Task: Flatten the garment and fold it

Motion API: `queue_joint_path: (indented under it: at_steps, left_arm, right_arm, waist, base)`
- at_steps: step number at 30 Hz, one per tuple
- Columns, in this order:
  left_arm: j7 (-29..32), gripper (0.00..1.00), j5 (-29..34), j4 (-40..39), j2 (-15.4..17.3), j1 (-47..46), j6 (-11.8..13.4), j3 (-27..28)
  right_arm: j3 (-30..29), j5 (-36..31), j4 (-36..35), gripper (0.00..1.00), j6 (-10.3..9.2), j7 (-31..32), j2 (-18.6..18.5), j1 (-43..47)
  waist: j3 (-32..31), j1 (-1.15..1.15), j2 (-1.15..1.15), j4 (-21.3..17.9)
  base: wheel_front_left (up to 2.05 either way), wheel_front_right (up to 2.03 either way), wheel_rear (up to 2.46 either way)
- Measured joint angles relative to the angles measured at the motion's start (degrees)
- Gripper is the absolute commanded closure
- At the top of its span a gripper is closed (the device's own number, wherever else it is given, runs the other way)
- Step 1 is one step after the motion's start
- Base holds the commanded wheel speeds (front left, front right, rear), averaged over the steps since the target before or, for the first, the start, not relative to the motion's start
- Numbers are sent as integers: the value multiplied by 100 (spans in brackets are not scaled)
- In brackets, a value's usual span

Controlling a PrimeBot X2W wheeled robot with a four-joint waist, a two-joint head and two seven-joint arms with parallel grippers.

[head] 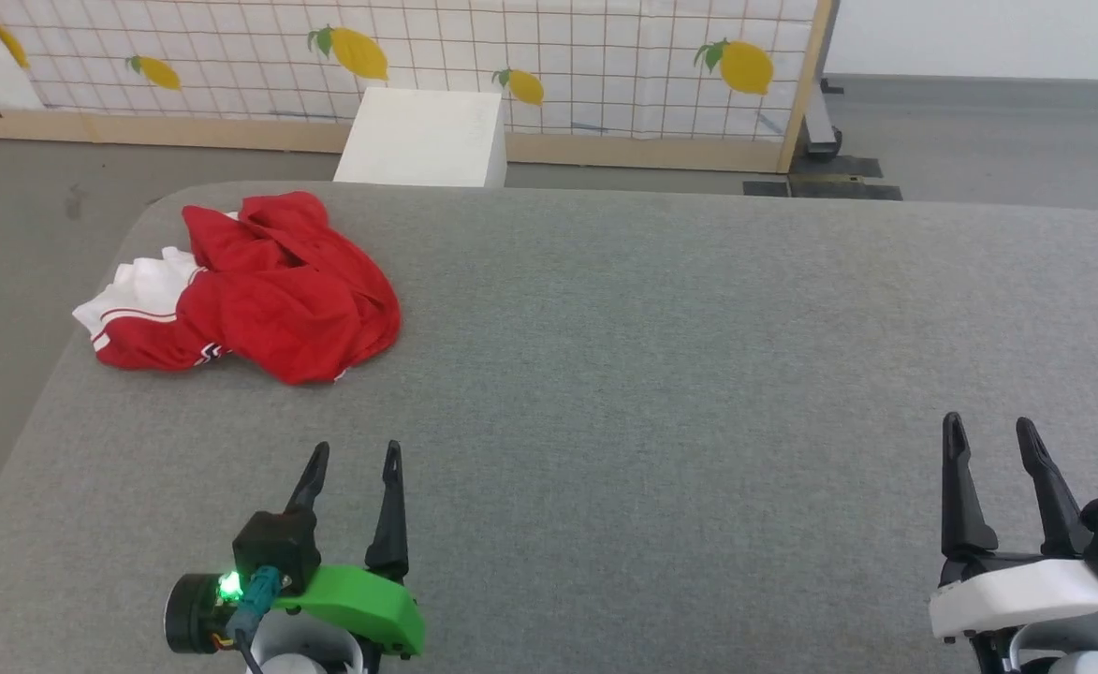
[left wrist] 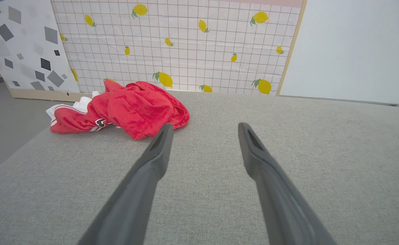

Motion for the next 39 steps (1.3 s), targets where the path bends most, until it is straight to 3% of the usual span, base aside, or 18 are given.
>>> queue_joint_path:
  at_steps: [14, 30, 39]
  left_arm:
    - [-112, 0, -23, -65, 0, -47, 122, 160]
    - [-113, 0, -60, -164, 0, -51, 188, 291]
    - [-114, 0, -68, -178, 0, 12, 187, 339]
  right_arm:
    - [119, -1, 76, 0, 0, -125, 5, -13]
    - [434, -121, 208, 0, 0, -125, 10, -91]
    - [539, -111, 297, 0, 0, -125, 14, -90]
  waist:
    - [86, 0, 0, 654]
    - [243, 0, 0, 1912]
    - [236, 0, 0, 2427]
  base:
    - [0, 0, 0]
    - [0, 0, 0]
    - [0, 0, 0]
